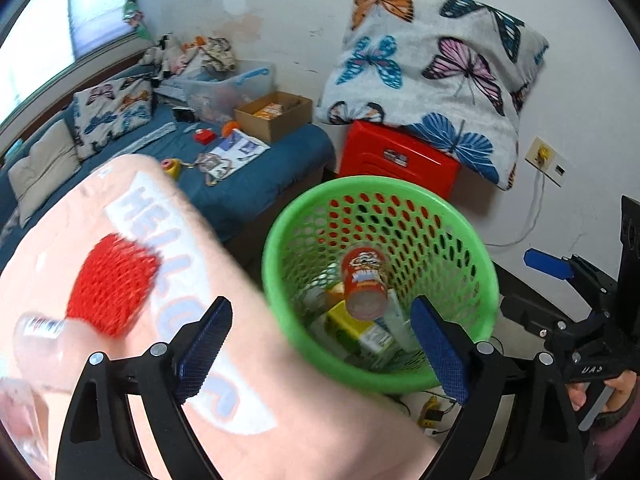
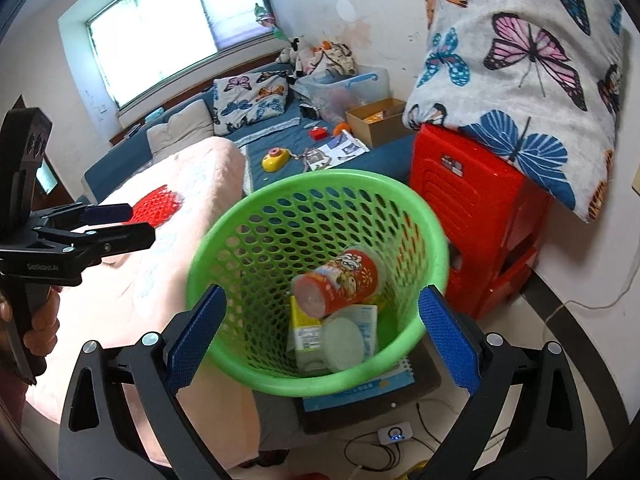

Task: Collect trash
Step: 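Move both grippers back over the table toward the remaining trash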

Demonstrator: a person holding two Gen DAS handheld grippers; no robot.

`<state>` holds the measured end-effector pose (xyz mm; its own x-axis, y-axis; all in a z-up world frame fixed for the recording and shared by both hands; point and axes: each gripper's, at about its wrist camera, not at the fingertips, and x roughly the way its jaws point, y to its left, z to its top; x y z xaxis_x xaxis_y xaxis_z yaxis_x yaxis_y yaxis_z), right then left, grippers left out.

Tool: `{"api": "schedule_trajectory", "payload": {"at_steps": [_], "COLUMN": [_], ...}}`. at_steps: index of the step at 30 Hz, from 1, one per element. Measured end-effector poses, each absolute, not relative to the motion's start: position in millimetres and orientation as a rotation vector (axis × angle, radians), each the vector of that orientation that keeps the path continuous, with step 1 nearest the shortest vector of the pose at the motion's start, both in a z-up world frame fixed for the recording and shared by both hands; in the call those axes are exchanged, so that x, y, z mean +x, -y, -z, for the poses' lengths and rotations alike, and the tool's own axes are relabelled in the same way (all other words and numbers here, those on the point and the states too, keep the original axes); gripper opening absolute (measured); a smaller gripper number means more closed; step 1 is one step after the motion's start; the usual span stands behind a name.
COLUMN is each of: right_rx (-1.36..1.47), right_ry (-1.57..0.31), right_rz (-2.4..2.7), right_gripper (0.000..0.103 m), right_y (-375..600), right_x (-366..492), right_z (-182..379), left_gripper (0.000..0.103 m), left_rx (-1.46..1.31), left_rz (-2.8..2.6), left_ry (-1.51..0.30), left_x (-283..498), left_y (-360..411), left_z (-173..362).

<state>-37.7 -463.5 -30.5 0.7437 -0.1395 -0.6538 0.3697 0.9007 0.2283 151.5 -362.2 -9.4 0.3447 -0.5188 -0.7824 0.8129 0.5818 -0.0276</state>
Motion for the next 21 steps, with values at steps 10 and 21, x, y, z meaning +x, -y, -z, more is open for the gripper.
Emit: {"api": "schedule_trajectory", "payload": {"at_steps": [10,21], "right_rx": [0.311,0.26], "right_ry": [-0.674,-0.693], "right_rz": [0.213,0.105], "right_gripper": [0.096,0.096], "right_y": [427,380], "right_x": [-14,30], "right_z": [18,12], "left_gripper": [0.087,0.087], "left_rx": [0.38,0.324], "left_rz": [0.787,0.609], "left_ry": [-0.798,-0.782], "left_x": [151,167], "left_y": [289,192], "left_z": [4,3]}}
